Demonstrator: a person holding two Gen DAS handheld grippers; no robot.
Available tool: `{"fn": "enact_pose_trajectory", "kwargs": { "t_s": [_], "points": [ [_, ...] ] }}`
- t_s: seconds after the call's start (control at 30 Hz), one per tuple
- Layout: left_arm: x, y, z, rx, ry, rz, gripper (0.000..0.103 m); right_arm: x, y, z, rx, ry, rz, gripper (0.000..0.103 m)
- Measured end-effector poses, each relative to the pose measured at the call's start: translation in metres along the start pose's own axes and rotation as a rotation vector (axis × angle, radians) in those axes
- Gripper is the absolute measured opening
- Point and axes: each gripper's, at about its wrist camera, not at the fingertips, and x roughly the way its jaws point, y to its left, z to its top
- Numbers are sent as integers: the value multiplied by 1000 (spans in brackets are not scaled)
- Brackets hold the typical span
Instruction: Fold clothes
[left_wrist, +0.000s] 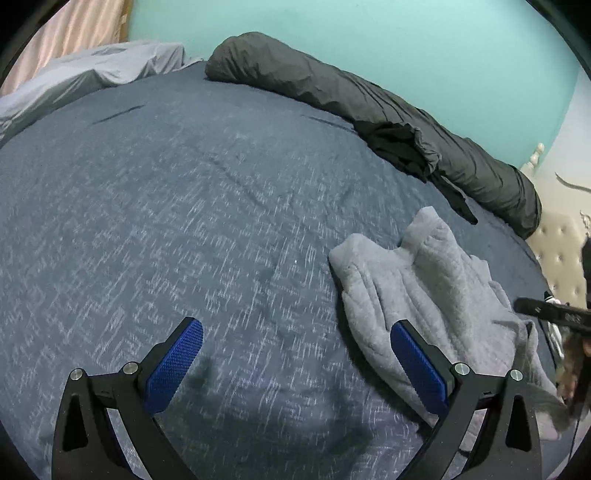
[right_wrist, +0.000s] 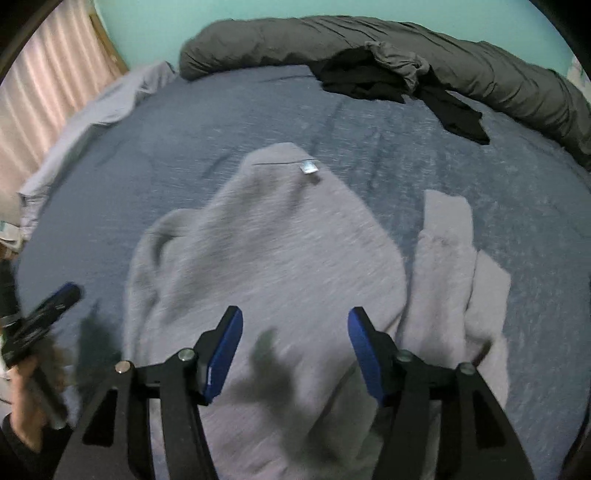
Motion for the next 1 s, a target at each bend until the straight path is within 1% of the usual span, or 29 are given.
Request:
{"fn": "enact_pose_trajectory", "kwargs": {
  "t_s": [0.03, 0.07, 0.2, 0.33, 0.43, 0.53, 0.57, 0.6, 0.63, 0.7, 0.77, 0.8, 0.87, 1.0],
  "points": [
    [1, 3, 2, -6, 2, 4, 103, 5, -2, 4, 0, 7, -11, 60],
    [3, 5, 3, -13, 4, 7, 103, 10, -4, 12, 9, 7, -2, 60],
    [10, 14, 4, -38, 19, 25, 103, 27, -2, 33, 47, -2, 74, 60],
    [18, 15, 2, -41, 41, 25, 103, 41, 21, 49, 22, -7, 140, 61],
    [18, 11, 0, -28, 40, 21, 103, 61, 44, 55, -51, 43, 130, 61],
    [19, 10, -1, -17, 44, 20, 103, 80, 56, 54, -89, 86, 119, 61],
    [20, 10, -1, -21, 46, 19, 103, 85, 58, 53, -87, 94, 120, 59],
    [21, 11, -1, -25, 48, 18, 103, 87, 58, 53, -80, 94, 124, 48],
    [21, 11, -1, -27, 48, 18, 103, 89, 57, 52, -73, 93, 126, 42],
    [21, 11, -1, -27, 48, 19, 103, 91, 56, 51, -69, 91, 116, 14],
    [21, 11, 0, -29, 47, 19, 103, 91, 54, 52, -77, 85, 98, 8],
    [21, 10, 0, -30, 48, 18, 103, 88, 51, 53, -75, 75, 95, 7],
    [23, 9, -1, -31, 51, 16, 103, 79, 45, 55, -72, 41, 82, 6],
    [23, 7, -3, -33, 54, 11, 103, 50, 37, 65, -92, -40, 12, 5]
  ]
}}
